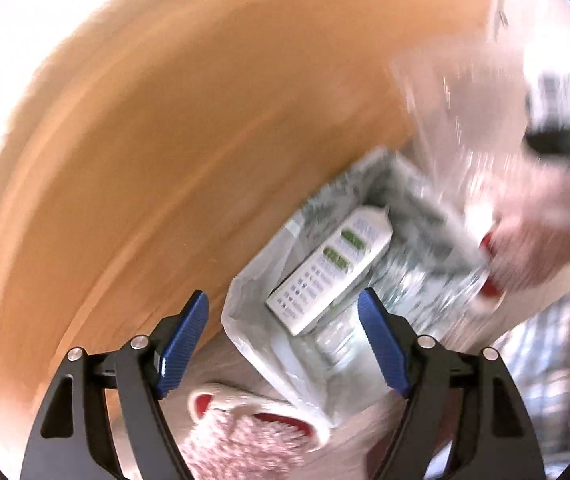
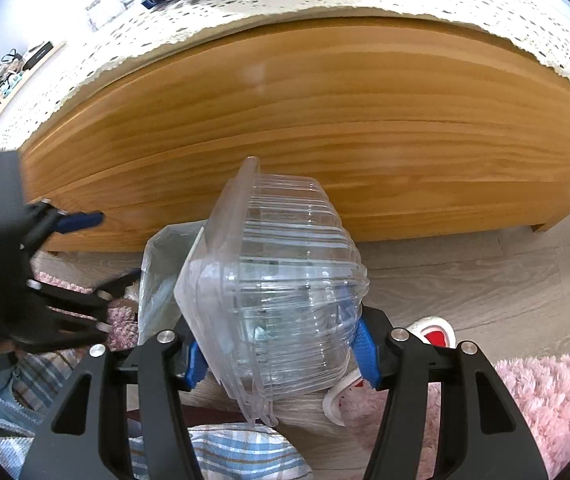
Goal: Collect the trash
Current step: 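Open the left tool to drop the carton and lift it away from the bag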
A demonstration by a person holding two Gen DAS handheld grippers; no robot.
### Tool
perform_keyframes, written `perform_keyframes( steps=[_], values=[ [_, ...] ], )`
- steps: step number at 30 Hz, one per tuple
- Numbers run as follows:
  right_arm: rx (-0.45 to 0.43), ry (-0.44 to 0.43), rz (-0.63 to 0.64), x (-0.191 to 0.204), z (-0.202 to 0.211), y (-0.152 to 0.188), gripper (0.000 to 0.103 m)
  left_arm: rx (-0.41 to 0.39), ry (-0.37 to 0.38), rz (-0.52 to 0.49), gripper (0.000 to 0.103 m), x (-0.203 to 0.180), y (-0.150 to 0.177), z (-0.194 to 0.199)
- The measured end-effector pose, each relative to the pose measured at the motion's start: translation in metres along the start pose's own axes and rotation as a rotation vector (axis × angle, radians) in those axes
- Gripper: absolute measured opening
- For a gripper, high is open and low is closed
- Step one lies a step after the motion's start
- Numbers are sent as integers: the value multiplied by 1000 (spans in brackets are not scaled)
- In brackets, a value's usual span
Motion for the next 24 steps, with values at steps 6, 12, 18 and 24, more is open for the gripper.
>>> perform_keyframes(
  steps=[6,12,18,24],
  values=[
    [-5,1,16,4,3,0,57,-204,72,185,88,24,-26,74],
    [-7,-2,53,11,5,-2,57,-326,141,274,96,35,-30,126],
    [2,15,139,24,5,-2,57,-394,129,332,96,48,-27,144],
    [36,53,249,40,-1,-1,57,-403,88,403,96,69,-18,135]
  ],
)
Point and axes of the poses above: each gripper's, at about its wrist camera, not at the fingertips, and z roughly against the way its jaws point, x to its left, y to its underside, the point moved 10 cm from there along -z, roughly the way its jaws point, and after that the axes turned 11 degrees about z, right-handed, at the moved point
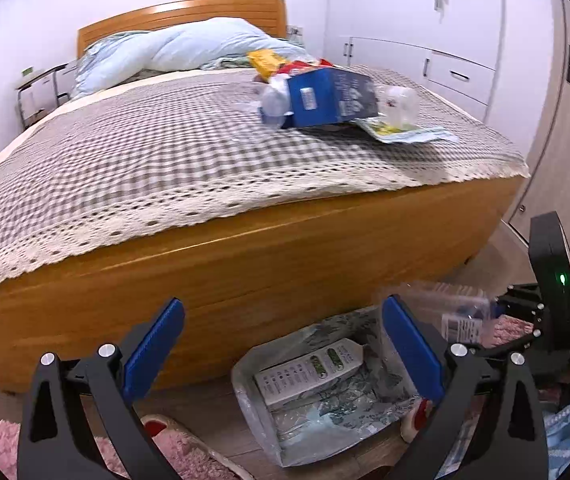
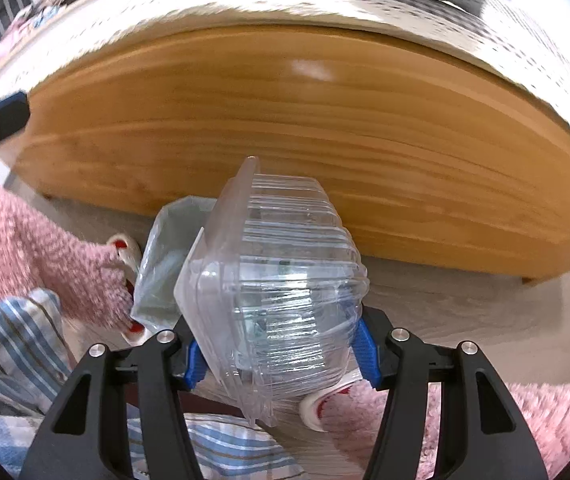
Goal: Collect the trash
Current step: 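Open the left tool to drop the carton and lift it away from the bag, then lower the clear clamshell box into the trash bag with the right tool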
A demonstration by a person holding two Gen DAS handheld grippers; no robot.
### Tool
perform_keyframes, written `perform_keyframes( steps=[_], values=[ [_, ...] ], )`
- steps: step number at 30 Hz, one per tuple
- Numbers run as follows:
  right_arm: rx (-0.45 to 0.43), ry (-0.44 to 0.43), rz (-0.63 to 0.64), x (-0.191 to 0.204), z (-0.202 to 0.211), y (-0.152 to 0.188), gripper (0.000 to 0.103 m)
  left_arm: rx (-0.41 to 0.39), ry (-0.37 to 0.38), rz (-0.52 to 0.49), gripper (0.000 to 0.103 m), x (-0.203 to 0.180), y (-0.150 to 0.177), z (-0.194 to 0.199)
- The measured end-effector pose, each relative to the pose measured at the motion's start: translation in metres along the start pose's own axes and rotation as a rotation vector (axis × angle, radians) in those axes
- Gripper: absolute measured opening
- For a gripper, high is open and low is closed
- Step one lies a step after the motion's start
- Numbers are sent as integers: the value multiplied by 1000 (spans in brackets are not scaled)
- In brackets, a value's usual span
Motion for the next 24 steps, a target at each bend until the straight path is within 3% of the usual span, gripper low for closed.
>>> perform_keyframes(
  steps=[6,17,24],
  values=[
    [31,8,71,16,-9,-5,57,-37,-18,81,96,23,-9,8],
    [71,14,208,39,-23,-13,57,-237,-115,223,96,72,-39,26],
    [137,18,353,61,-44,-11,57,-169,-127,264,96,86,-29,14]
  ],
)
Point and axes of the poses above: each gripper's, at about its wrist camera, not at the fingertips, and z roughly against the way its jaws point, x to its left, y to its underside, the point moved 10 cm from there along -z, roughly the way its jaws point, and after that the axes turned 11 degrees about z, right-handed, at the moved point
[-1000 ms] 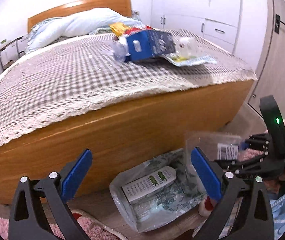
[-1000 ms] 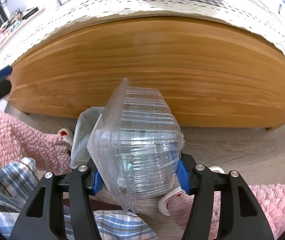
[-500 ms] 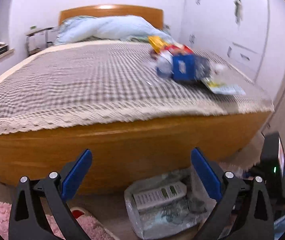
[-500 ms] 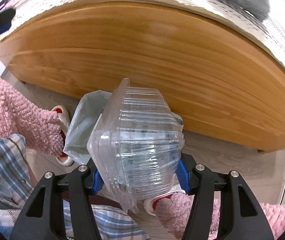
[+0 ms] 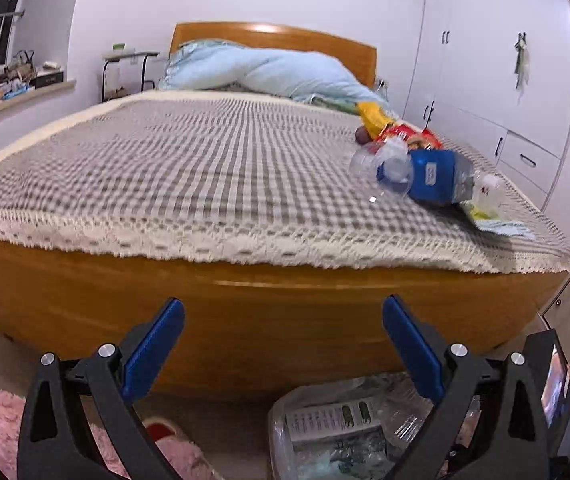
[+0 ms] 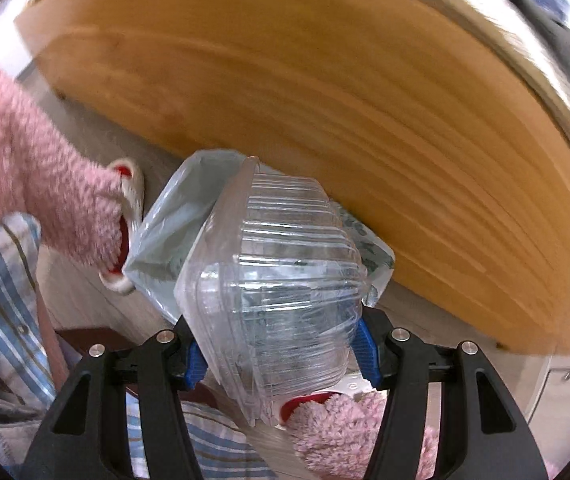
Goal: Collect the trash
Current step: 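Lower the clear clamshell box into the trash bag with the right tool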
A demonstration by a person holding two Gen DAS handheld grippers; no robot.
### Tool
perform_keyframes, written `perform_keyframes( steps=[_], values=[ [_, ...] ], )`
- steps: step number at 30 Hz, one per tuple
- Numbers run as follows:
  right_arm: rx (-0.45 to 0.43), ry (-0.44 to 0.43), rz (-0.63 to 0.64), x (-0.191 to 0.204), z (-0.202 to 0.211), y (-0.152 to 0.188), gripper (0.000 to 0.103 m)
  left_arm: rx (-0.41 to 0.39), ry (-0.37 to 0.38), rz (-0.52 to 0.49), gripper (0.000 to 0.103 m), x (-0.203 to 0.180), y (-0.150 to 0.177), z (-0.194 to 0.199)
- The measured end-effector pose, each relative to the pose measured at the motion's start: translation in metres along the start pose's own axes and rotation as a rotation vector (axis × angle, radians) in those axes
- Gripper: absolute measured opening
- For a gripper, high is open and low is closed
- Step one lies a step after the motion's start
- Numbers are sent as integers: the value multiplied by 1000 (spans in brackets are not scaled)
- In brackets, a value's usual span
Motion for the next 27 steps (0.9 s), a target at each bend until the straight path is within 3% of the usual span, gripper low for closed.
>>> perform_keyframes(
  steps=[7,17,27],
  values=[
    [53,-6,92,11,-18,-4,57,35,-20,40,96,10,8,-7],
    [120,-2,228,25,-39,-10,57,169,-148,69,96,39,31,-34],
    [193,-16,342,36,-61,-11,57,277,-221,75,96,66,57,-49]
  ],
)
Point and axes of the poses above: each gripper's, at about its wrist camera, not at the fingertips, and z roughly against the way its jaws point, x to its left, y to its underside, the point moved 10 cm from there along -z, roughly the way its jaws point, and after that the axes turned 11 degrees about z, right-handed, at the moved point
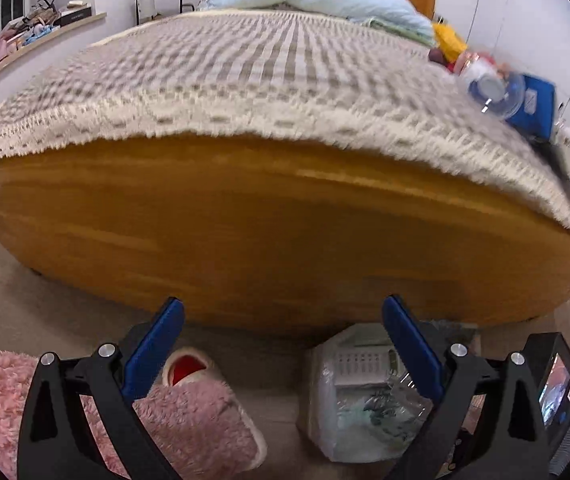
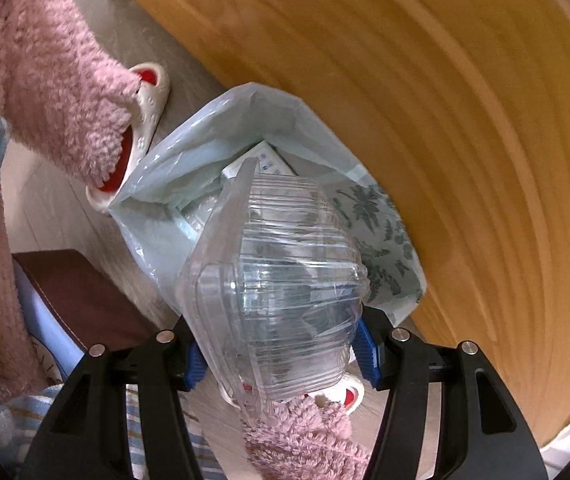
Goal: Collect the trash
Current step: 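Lower the clear clamshell box into the trash bag with the right tool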
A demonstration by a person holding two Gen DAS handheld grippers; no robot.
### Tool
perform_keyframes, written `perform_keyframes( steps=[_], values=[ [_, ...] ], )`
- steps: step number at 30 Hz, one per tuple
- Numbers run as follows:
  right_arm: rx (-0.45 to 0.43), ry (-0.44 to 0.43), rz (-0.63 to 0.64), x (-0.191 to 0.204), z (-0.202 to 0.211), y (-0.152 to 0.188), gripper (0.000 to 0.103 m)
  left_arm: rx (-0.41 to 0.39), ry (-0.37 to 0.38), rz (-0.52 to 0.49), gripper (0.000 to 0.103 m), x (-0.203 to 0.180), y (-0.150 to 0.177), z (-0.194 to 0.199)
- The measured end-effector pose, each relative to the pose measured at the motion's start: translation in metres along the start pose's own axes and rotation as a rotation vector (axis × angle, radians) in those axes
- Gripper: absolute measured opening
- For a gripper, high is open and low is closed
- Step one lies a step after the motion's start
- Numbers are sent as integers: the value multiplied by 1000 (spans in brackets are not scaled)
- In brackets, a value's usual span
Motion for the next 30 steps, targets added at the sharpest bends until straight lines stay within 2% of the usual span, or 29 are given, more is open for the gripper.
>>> perform_keyframes(
  steps=[12,20,30],
  values=[
    [1,-61,236,35,-36,-28,57,177,-94,-6,96,16,29,-36],
    [77,-75,391,51,-80,-18,57,225,-113,-36,96,12,39,-46],
    [87,-73,507,71,-112,-30,57,243,-123,-49,96,10,40,-55]
  ],
)
Point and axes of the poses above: each gripper's, at about its wrist camera, not at the fingertips, and z roughly against the way its jaws point, x to its left, y to its underside, the point moved 10 cm from there along -z, roughly the way its jaws point, and after that the axes turned 11 degrees about z, right-handed, at the moved point
